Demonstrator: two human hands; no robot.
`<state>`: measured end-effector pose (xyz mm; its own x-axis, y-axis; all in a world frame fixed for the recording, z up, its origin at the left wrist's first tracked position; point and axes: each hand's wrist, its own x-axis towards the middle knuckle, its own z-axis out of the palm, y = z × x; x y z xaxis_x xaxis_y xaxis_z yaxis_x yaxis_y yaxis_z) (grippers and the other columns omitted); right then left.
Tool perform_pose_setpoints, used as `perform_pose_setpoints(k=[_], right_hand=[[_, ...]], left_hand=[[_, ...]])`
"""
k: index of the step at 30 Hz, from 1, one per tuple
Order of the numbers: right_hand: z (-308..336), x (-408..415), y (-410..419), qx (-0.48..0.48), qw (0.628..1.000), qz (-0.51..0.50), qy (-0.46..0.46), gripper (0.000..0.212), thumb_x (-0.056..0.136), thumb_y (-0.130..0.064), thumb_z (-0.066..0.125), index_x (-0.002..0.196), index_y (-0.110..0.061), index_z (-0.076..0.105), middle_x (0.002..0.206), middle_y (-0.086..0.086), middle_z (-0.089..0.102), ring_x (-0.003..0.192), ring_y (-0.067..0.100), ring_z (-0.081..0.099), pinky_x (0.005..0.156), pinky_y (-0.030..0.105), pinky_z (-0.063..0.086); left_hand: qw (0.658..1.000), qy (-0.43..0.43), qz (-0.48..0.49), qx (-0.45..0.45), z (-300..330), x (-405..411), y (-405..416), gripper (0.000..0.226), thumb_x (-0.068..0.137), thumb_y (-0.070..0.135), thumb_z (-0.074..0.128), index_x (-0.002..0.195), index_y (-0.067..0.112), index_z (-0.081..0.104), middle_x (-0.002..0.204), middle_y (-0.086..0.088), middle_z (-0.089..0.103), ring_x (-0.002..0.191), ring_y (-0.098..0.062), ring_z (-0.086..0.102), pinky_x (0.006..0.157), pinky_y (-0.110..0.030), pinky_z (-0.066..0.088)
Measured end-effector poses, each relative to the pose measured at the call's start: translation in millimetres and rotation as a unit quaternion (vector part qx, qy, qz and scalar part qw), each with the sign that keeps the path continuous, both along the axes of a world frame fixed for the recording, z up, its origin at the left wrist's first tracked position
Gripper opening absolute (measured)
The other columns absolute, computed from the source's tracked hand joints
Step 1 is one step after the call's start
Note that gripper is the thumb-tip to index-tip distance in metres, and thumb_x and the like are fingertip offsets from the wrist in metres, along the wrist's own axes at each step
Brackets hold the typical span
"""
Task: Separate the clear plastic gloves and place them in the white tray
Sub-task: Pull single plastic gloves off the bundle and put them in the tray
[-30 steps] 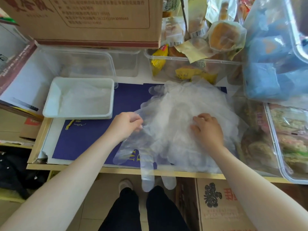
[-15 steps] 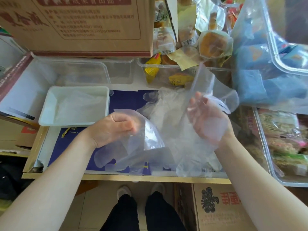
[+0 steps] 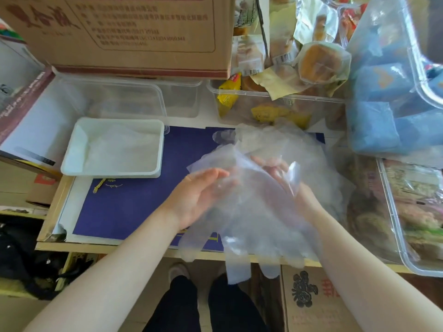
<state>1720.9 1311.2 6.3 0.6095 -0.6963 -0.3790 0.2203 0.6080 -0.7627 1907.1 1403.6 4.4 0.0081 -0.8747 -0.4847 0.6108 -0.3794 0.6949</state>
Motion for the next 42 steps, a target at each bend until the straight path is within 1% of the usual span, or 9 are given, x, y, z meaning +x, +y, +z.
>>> perform_pose_setpoints(k=[3,8,15,19,24,29,34,37,42], right_hand=[[-8.0,-22.1,-7.8,0.033,0.994,0.054,-0.084,0.041,0.086,-0.024,0.051,0.119,-0.002,0.061,0.126,0.013,0.059,0.125,0.026,0.049,0.113,0.046,0.025],[22.6,-21.2,-32.1,0.033,0.988,0.117,0.099,0.08,0.072,-0.068,0.027,0.102,-0.006,0.068,0.096,0.012,0.071,0.07,0.02,0.066,0.069,0.027,0.053],[37.4,22.9,-28.3,-0.158,0.926,0.152,0.307,0.016,0.089,-0.027,0.061,0.081,-0.014,0.066,0.07,-0.003,0.066,0.055,0.008,0.052,0.062,0.023,0.04],[42.1,29.8,-20.5,-0.209,0.916,0.032,0.342,0.018,0.09,-0.015,0.058,0.073,-0.013,0.058,0.058,-0.003,0.058,0.048,0.006,0.049,0.056,0.022,0.04],[62.9,23.6,-7.2,-0.318,0.835,-0.167,0.418,0.018,0.091,-0.016,0.052,0.073,-0.017,0.05,0.06,0.001,0.057,0.042,0.003,0.046,0.05,0.022,0.04],[96.0,44.7,31.7,-0.457,0.751,-0.192,0.437,0.024,0.09,-0.021,0.054,0.069,-0.021,0.043,0.057,-0.003,0.052,0.049,0.014,0.05,0.051,0.029,0.041],[76.8,100.2,73.9,-0.496,0.763,-0.059,0.41,0.033,0.089,-0.019,0.057,0.068,-0.032,0.035,0.06,-0.014,0.049,0.051,0.006,0.045,0.054,0.025,0.036],[57.9,124.4,90.4,-0.496,0.772,0.003,0.397,0.022,0.088,-0.014,0.057,0.075,-0.02,0.04,0.076,-0.006,0.049,0.062,0.018,0.047,0.059,0.033,0.036],[50.1,138.1,105.2,-0.464,0.816,0.002,0.344,0.014,0.09,-0.02,0.055,0.079,-0.019,0.046,0.07,-0.007,0.056,0.052,0.009,0.049,0.053,0.025,0.04]], left_hand=[[0.986,-0.166,0.024,0.016,6.7,4.8,-2.5,0.022,0.08,0.027,0.057,0.069,0.023,0.076,0.074,0.0,0.071,0.074,-0.012,0.066,0.076,-0.026,0.051],[0.961,-0.276,-0.018,0.018,15.4,21.0,-3.0,0.027,0.087,0.019,0.059,0.065,0.022,0.075,0.075,0.0,0.071,0.074,-0.011,0.064,0.082,-0.029,0.048],[0.935,-0.35,-0.059,0.02,31.7,34.4,-1.7,0.024,0.091,0.019,0.056,0.074,0.015,0.073,0.093,-0.009,0.072,0.084,-0.014,0.061,0.081,-0.019,0.046],[0.945,-0.323,-0.015,0.041,34.3,48.4,4.2,0.026,0.094,0.018,0.053,0.076,0.014,0.071,0.092,-0.007,0.071,0.089,-0.021,0.064,0.081,-0.027,0.053],[0.953,-0.275,0.091,0.088,44.6,76.6,10.3,0.032,0.097,0.022,0.044,0.073,0.013,0.064,0.1,0.001,0.065,0.076,-0.017,0.067,0.07,-0.026,0.052],[0.948,-0.271,0.162,0.049,60.3,77.7,14.3,0.022,0.093,0.024,0.052,0.084,0.014,0.07,0.105,0.002,0.067,0.081,-0.013,0.069,0.08,-0.028,0.053],[0.958,-0.282,0.002,-0.057,60.8,45.7,24.8,0.028,0.097,0.037,0.041,0.102,0.028,0.067,0.109,0.01,0.068,0.108,-0.006,0.061,0.106,-0.036,0.039],[0.964,-0.258,-0.016,-0.056,56.8,42.2,30.8,0.032,0.095,0.041,0.042,0.088,0.027,0.07,0.1,0.004,0.069,0.101,-0.01,0.06,0.105,-0.042,0.04],[0.983,-0.142,-0.075,-0.093,48.5,62.4,41.5,0.075,0.081,0.069,0.043,0.117,0.005,0.058,0.117,-0.023,0.061,0.108,-0.024,0.059,0.097,-0.037,0.046]])
